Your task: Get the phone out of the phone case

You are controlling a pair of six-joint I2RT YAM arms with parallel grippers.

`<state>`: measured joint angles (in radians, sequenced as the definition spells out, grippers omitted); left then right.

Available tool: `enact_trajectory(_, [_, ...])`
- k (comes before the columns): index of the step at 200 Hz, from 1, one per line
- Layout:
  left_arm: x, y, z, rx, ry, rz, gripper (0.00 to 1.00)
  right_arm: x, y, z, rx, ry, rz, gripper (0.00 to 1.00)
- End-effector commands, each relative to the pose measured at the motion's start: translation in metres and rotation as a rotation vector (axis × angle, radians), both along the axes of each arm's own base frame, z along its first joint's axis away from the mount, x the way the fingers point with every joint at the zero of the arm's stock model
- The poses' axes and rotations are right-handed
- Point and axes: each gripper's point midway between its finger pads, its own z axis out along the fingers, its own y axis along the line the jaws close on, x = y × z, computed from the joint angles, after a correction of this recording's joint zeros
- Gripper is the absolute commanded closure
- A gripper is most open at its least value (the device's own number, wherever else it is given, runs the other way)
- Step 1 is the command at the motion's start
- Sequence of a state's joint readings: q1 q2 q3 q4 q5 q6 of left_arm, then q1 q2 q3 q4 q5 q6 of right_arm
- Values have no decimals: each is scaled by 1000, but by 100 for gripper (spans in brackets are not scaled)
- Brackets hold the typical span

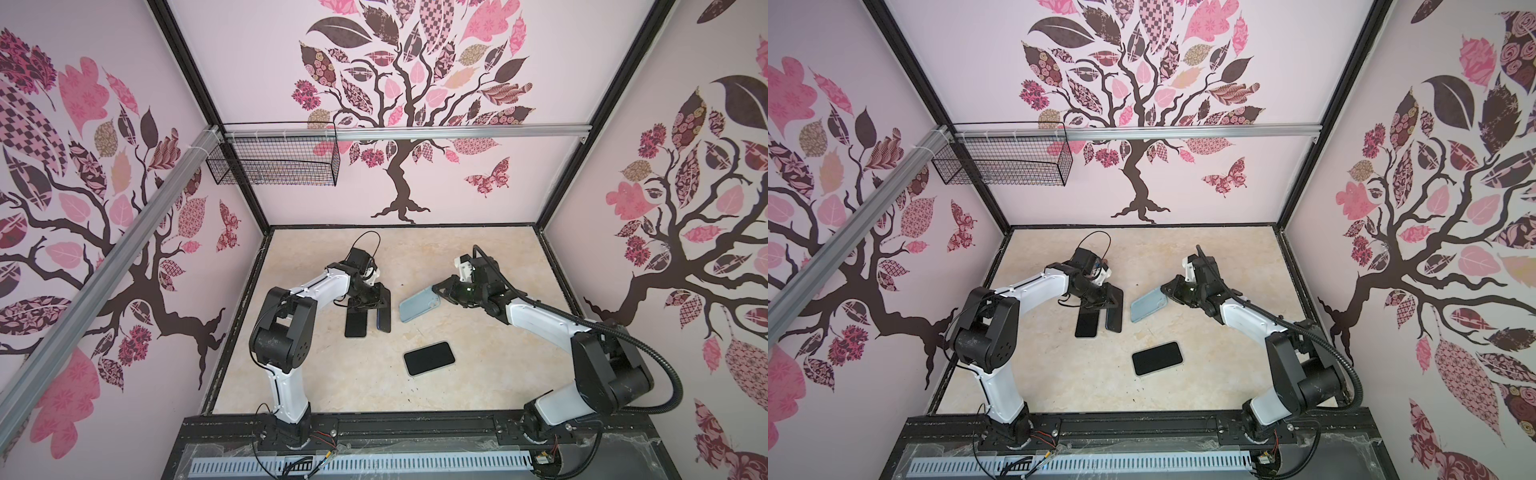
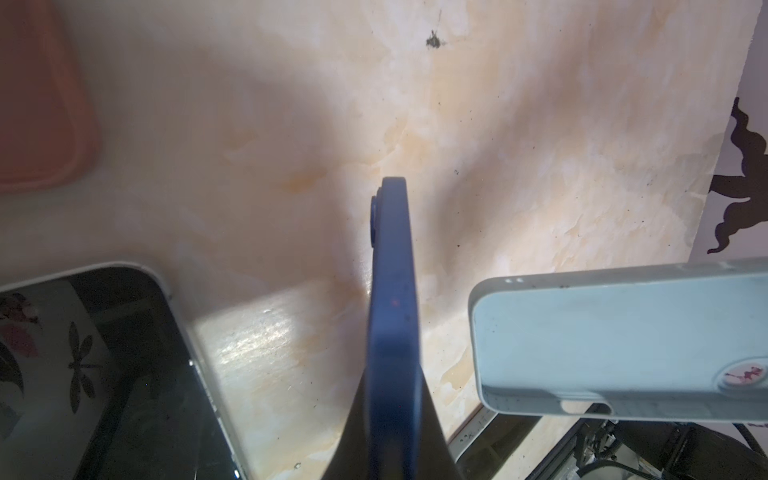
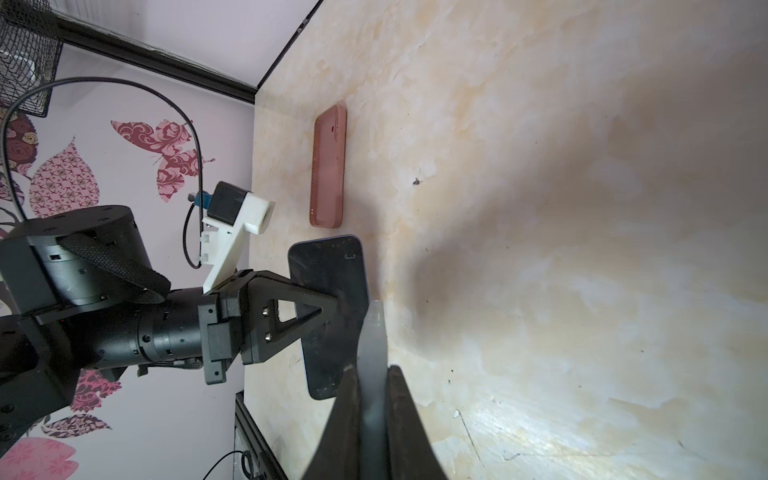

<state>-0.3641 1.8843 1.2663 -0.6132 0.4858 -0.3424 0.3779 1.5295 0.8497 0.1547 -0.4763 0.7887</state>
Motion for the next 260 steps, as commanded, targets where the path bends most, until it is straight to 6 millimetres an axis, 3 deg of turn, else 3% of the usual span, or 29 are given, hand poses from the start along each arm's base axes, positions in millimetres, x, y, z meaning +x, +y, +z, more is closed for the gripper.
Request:
enact_trajectory(1, [9, -10, 5, -61, -6, -2, 100, 4, 5, -5, 36, 16, 11, 100])
enact_trajectory(91, [9, -8, -13, -53, 44, 18, 96, 13, 0, -36, -7, 70, -31, 100])
enact_trajectory(120, [7, -8, -20, -50, 65, 20, 91, 13, 2, -41, 3, 78, -26, 100])
enact_trajectory(188, [10, 0, -21, -11, 54, 39, 67, 8, -9, -49, -53, 83, -54, 100])
enact_trajectory(260, [7, 8, -20, 26, 50, 47, 62, 10, -19, -51, -105, 67, -79, 100])
